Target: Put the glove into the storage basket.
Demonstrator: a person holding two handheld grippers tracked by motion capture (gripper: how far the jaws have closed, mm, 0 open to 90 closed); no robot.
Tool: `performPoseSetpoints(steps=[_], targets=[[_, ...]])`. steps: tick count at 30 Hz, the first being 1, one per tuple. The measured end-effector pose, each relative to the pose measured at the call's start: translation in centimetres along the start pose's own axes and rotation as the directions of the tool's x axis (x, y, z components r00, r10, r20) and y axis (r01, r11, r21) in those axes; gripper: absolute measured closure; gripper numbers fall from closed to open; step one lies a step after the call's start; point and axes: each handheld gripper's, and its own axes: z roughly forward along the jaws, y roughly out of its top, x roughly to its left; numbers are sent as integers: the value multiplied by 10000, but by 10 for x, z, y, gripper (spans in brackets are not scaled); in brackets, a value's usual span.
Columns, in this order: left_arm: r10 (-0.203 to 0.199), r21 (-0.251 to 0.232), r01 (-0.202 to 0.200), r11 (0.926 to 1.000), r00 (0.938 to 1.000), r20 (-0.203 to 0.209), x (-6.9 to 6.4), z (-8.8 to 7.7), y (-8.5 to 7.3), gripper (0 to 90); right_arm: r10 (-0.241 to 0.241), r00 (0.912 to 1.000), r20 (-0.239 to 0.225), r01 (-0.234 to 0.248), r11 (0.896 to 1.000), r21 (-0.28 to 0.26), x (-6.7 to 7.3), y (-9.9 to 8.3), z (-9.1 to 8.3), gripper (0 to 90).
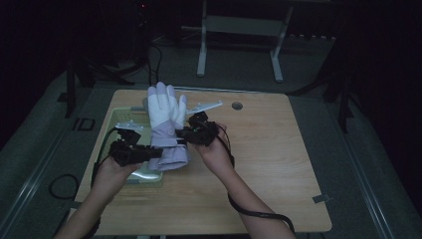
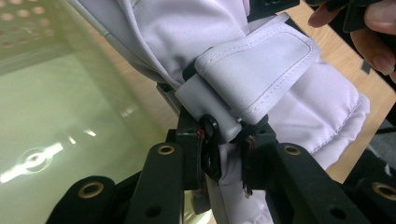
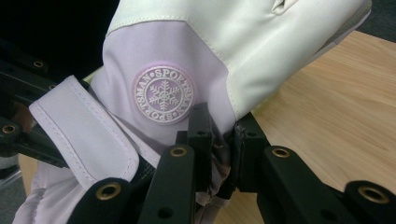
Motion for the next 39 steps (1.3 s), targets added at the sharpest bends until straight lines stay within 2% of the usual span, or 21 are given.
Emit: performPoseSetpoints(steps=[3, 6, 7, 8, 11, 12, 15, 16, 19, 20, 23, 24, 29, 32, 35, 36, 39], targets=[[-20, 69, 20, 10000, 10000, -27, 7, -6, -3, 740, -33, 10000, -62, 33, 10000, 7, 6, 4, 7, 802], [-122, 250, 125, 9996, 9999, -116, 24, -18, -10, 740, -26, 9998, -173, 27, 10000, 78, 18, 11, 23, 801], [-122, 250, 125, 9996, 9999, -116, 24, -18, -10, 739, -26, 9998, -173, 27, 10000, 78, 18, 11, 23, 801], [-233, 267, 237, 9994, 9996, -167, 32, -22, -14, 739, -28, 9998, -213, 31, 9999, 144, 24, 14, 33, 802], [-300, 345, 308, 9989, 9993, -235, 40, -27, -19, 739, -53, 9997, -229, 58, 9998, 198, 30, 16, 43, 801], [-330, 440, 342, 9984, 9991, -273, 48, -31, -24, 739, -21, 9995, -316, 29, 9996, 269, 36, 18, 52, 801], [-345, 515, 360, 9980, 9989, -305, 54, -34, -28, 739, 29, 9990, -442, -13, 9993, 368, 42, 20, 65, 802], [-357, 637, 380, 9972, 9987, -365, 61, -37, -32, 739, -6, 9990, -456, 25, 9991, 418, 45, 21, 70, 802], [-265, 778, 290, 9965, 9991, -335, 69, -41, -34, 739, 34, 9988, -485, -9, 9988, 497, 50, 22, 80, 802], [-126, 944, 149, 9954, 9996, -251, 76, -44, -36, 739, 70, 9985, -539, -39, 9983, 576, 54, 23, 87, 803], [-46, 1082, 66, 9941, 9998, -190, 81, -45, -37, 739, 86, 9983, -575, -51, 9981, 612, 56, 23, 92, 803], [-13, 1205, 26, 9927, 9999, -114, 87, -44, -38, 739, 104, 9984, -550, -66, 9976, 693, 58, 23, 97, 803], [-147, 1288, 151, 9916, 9999, -43, 94, -36, -42, 739, 194, 9990, -404, -159, 9961, 866, 58, 20, 106, 804], [-505, 1461, 493, 9880, 9987, 46, 104, -21, -50, 738, 242, 9994, -246, -211, 9926, 1196, 54, 14, 117, 804], [-669, 1564, 651, 9855, 9977, 61, 108, -12, -55, 738, 166, 9998, -133, -145, 9898, 1418, 52, 9, 125, 804], [-858, 1692, 833, 9821, 9963, 76, 112, -3, -59, 738, 254, 9997, -47, -243, 9854, 1684, 49, 4, 135, 804], [-1026, 1813, 996, 9784, 9947, 75, 115, 5, -63, 736, 245, 9997, 38, -248, 9806, 1944, 46, 0, 142, 804]])
